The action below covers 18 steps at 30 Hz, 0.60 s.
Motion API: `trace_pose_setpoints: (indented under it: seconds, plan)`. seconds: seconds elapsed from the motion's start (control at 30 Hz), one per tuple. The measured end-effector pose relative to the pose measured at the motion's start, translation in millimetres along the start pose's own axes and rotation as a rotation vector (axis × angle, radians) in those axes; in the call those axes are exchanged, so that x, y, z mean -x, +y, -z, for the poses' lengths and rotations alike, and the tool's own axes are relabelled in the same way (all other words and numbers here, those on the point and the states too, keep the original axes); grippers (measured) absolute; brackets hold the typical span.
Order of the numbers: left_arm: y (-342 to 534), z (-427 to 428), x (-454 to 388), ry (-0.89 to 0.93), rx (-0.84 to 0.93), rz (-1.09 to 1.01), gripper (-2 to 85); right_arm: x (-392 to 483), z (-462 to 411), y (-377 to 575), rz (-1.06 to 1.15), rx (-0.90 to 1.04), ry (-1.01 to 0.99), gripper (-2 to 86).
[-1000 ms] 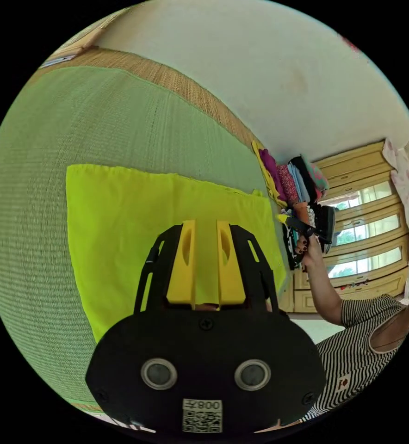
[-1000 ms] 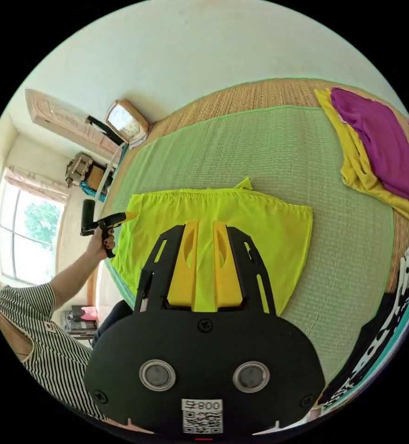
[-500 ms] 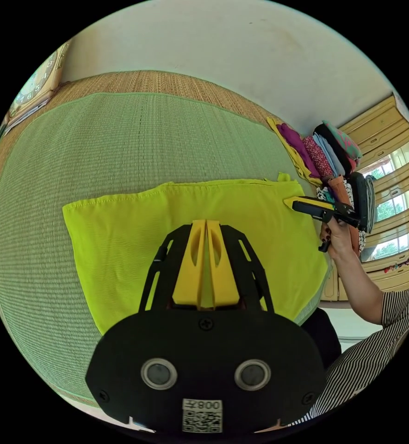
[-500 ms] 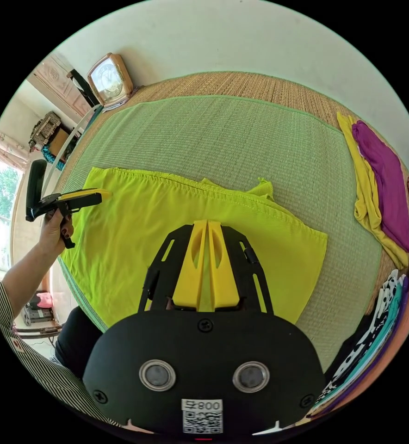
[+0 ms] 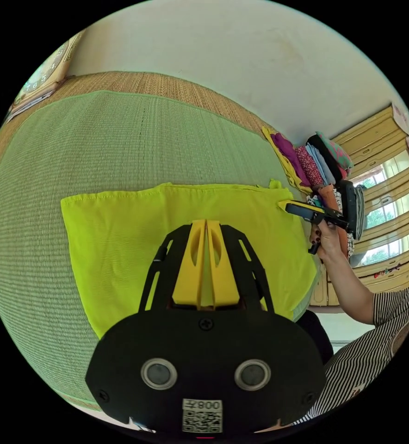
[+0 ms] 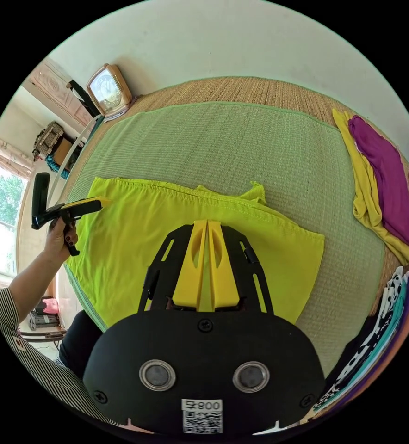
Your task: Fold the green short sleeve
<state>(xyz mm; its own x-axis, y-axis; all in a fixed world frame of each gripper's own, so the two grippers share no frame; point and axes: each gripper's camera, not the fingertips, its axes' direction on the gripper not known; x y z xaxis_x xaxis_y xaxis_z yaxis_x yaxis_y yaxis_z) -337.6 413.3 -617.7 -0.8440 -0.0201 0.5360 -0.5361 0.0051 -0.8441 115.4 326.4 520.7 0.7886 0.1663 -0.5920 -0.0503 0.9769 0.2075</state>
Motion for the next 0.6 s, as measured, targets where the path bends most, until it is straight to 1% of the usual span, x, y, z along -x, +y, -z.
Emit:
trace_pose_setpoints:
  seconds: [0.1,0.17,0.23,0.3,0.33,0.4,0.43,0.47,0.6]
  plan:
    - [32,18,-1,0.003,-0.040,0.014,0.4,-6,32,36,-0.003,-0.041,-0.058,0.1]
    - [71,35,7,-0.006,-0.076,0.076,0.5,-4,48,65,0.014,-0.038,-0.107,0.1]
    - [103,44,16,-0.018,-0.088,0.147,0.5,9,55,104,0.054,0.001,-0.140,0.1]
    - [132,47,26,-0.036,-0.084,0.224,0.4,20,47,127,0.080,0.063,-0.130,0.1]
    - [146,43,36,-0.033,-0.061,0.281,0.4,23,38,137,0.080,0.106,-0.111,0.1]
    - [160,33,47,-0.044,-0.008,0.317,0.3,20,27,144,0.063,0.141,-0.103,0.1]
    - [165,30,52,-0.044,0.000,0.345,0.3,15,29,144,0.040,0.139,-0.126,0.2]
    - [170,33,53,-0.001,-0.030,0.366,0.3,13,32,143,0.032,0.141,-0.137,0.2]
    - [182,53,39,-0.008,-0.107,0.328,0.3,1,88,158,0.001,0.053,-0.140,0.1]
